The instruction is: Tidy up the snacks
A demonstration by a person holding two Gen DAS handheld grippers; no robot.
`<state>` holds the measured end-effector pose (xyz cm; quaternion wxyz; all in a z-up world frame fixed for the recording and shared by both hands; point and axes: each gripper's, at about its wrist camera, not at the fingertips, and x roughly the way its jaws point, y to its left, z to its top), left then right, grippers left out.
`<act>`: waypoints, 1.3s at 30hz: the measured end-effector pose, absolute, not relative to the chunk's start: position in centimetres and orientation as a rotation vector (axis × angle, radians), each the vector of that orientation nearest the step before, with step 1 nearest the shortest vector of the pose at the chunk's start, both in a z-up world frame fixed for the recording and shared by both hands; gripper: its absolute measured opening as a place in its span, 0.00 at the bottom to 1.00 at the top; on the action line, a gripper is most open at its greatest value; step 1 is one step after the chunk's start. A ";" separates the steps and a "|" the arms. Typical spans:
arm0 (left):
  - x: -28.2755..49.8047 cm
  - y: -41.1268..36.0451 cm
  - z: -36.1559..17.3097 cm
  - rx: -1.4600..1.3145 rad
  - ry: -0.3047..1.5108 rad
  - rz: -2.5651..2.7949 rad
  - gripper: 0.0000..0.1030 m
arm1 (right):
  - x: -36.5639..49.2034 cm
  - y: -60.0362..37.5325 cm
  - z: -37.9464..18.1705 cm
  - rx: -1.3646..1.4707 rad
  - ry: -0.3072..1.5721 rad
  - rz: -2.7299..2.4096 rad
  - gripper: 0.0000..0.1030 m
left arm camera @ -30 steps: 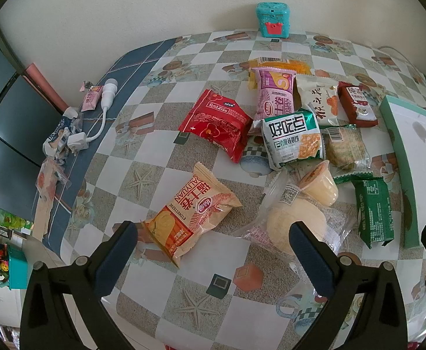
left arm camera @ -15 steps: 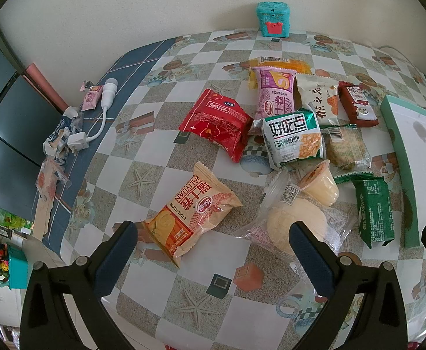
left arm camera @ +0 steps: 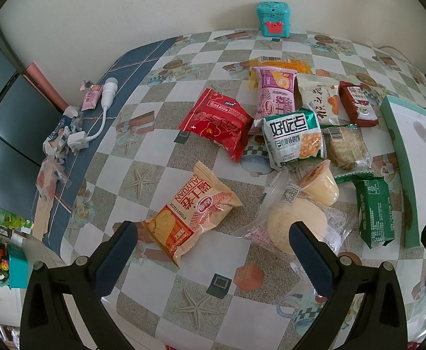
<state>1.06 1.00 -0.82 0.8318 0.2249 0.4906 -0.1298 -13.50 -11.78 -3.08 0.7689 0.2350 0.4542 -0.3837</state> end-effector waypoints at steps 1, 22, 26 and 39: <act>1.0 1.0 -0.9 0.476 1.041 -0.275 1.00 | -13.5 -11.8 -3.1 0.510 0.986 -0.831 1.00; 6.8 9.1 -3.6 0.090 1.220 -0.146 1.00 | -9.5 -10.3 -4.5 0.493 0.992 -0.588 1.00; 7.6 8.2 -4.8 0.066 1.272 -0.185 1.00 | -8.4 -10.1 -5.5 0.544 1.012 -0.512 1.00; 10.3 7.3 -7.0 0.028 1.321 -0.173 1.00 | -6.0 -10.8 -6.1 0.549 1.020 -0.506 1.00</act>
